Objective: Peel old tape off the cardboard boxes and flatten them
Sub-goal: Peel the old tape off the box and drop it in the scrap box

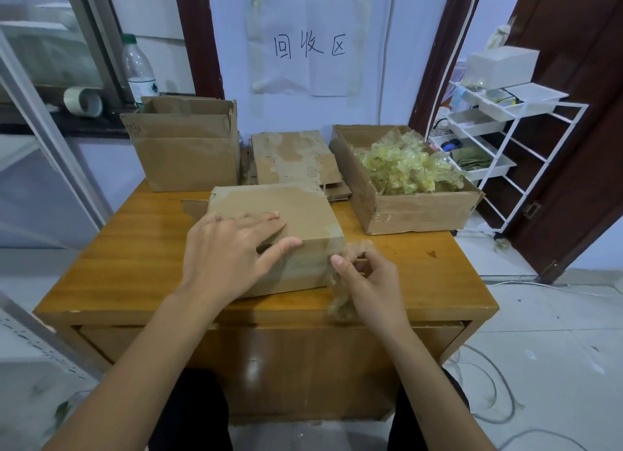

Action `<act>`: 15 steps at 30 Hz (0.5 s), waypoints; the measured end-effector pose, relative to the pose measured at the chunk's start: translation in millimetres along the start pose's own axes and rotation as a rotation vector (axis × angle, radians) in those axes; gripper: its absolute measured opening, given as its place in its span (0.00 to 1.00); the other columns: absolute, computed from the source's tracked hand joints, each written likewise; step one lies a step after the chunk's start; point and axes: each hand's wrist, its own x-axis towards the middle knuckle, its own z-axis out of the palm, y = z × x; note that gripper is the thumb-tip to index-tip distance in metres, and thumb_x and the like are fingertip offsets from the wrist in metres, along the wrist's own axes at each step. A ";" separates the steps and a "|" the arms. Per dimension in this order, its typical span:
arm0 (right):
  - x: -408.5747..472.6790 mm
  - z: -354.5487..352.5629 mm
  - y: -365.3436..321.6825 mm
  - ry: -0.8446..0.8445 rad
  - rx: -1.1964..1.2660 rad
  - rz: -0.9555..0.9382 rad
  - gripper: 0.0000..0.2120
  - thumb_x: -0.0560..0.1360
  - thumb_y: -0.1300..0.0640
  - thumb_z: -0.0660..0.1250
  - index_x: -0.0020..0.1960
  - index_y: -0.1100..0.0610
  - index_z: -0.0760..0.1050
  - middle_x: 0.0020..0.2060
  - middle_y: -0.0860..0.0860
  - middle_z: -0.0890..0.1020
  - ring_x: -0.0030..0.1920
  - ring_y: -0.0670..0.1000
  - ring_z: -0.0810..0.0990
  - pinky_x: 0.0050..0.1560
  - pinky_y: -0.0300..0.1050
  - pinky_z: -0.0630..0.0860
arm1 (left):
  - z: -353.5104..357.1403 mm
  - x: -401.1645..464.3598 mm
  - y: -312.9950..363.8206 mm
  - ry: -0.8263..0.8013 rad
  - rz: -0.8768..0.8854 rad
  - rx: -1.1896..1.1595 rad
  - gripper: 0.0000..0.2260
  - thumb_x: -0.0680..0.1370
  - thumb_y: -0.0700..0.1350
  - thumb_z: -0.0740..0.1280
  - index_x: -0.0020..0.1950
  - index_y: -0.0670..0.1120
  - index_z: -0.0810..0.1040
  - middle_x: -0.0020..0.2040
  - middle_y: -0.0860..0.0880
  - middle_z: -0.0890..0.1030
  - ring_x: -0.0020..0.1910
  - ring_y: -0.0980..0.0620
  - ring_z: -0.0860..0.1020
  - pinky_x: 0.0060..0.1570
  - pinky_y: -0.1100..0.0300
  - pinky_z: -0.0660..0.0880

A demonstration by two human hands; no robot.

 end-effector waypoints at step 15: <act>25.8 -8.4 -98.3 0.380 -0.317 -0.595 0.07 0.72 0.61 0.81 0.42 0.57 0.82 0.38 0.46 0.83 0.38 0.45 0.80 0.41 0.37 0.77 | -42.9 23.0 14.0 -0.256 -0.179 -0.372 0.47 0.79 0.58 0.72 0.81 0.70 0.38 0.83 0.62 0.53 0.61 0.43 0.80 0.51 0.45 0.79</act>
